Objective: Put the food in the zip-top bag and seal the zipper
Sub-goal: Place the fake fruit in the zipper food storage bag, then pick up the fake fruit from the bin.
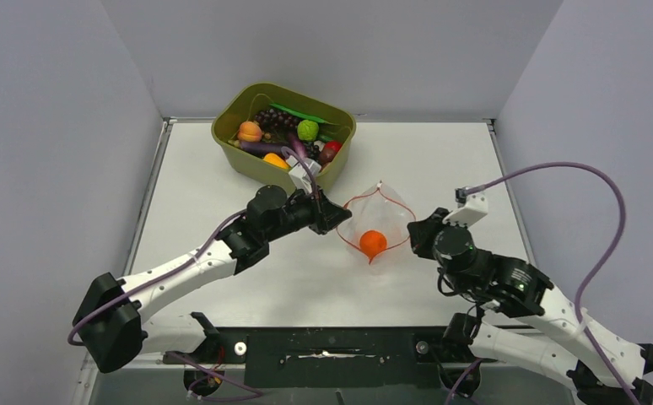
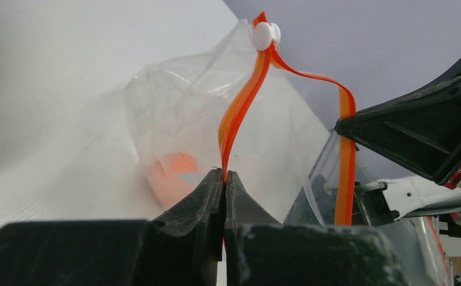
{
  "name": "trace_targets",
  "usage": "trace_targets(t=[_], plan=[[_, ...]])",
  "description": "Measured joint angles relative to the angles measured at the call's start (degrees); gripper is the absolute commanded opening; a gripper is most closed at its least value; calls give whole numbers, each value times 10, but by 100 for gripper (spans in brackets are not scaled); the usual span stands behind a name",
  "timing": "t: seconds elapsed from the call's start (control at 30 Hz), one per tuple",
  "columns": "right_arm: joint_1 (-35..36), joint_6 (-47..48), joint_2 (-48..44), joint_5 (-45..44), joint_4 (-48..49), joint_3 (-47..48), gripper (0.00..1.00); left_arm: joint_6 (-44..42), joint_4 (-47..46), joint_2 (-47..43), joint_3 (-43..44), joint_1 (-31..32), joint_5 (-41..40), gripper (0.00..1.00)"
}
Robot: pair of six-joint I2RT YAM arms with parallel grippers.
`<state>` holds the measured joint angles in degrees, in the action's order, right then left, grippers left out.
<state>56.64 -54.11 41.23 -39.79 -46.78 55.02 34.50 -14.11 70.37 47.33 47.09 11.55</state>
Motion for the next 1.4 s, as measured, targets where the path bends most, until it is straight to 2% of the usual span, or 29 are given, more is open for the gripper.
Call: trace_targets(t=[0.2,0.27,0.43,0.6,0.7,0.83,1.0,1.2,1.33,1.4], plan=[[0,24,-60,-12,25,-2,0,6,-47,66,26,13,6,0],[0,28,-56,0,42,-20,0,8,-46,85,26,13,7,8],[0,25,-23,28,62,-56,0,11,-41,100,15,13,2,44],[0,21,-6,47,80,-78,0,2,-10,89,15,13,-19,55],[0,20,-6,51,88,-82,0,-20,27,69,16,13,-45,67],[0,20,-6,56,103,-82,0,-68,101,48,47,12,-100,71],[0,22,-5,60,110,-82,0,-128,166,44,118,-10,-159,71],[0,29,3,71,128,-82,0,-154,207,56,181,-120,-152,67],[-1,37,9,78,138,-82,0,-161,219,106,233,-184,-140,63],[-1,43,13,80,140,-82,0,-168,220,140,255,-205,-135,65]])
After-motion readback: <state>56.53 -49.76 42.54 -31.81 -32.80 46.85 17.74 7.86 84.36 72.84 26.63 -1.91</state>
